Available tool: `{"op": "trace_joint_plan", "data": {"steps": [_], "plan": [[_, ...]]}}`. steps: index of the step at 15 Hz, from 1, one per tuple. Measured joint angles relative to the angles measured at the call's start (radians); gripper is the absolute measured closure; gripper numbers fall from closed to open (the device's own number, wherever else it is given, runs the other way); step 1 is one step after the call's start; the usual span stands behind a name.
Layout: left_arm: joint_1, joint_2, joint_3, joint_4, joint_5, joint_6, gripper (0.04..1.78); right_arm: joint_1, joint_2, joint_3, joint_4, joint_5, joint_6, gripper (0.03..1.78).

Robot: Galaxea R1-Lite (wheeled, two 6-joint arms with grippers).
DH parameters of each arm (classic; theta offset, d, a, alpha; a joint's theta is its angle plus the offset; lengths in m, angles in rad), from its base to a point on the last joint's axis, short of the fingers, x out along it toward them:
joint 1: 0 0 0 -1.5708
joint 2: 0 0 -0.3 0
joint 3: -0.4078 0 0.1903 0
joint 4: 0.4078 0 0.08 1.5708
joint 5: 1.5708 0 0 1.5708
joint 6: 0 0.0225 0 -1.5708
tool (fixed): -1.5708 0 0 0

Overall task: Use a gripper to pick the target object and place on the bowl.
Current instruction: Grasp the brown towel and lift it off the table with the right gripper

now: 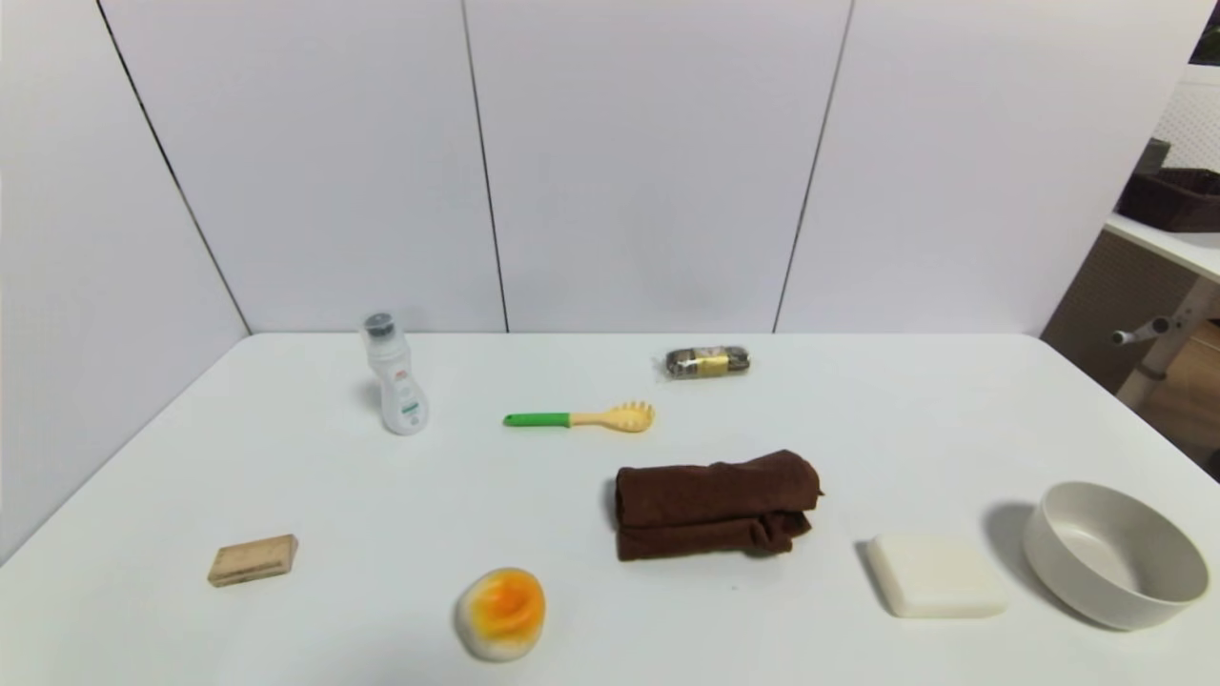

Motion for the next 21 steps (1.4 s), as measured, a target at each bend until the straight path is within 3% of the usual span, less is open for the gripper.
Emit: {"op": "trace_joint_plan", "data": {"steps": [12,16,21], "plan": [[0.000,0.000,0.000,0.000,0.000,0.000,0.13,0.000,0.016,-0.019,0.005,0.003,-0.001,0.10],[0.000,0.000,0.000,0.000,0.000,0.000,0.13,0.013,0.178,-0.187,0.005,0.022,0.004,0.10],[0.000,0.000,0.000,0.000,0.000,0.000,0.13,0.096,0.543,-0.491,-0.002,0.099,-0.004,0.10]]}}
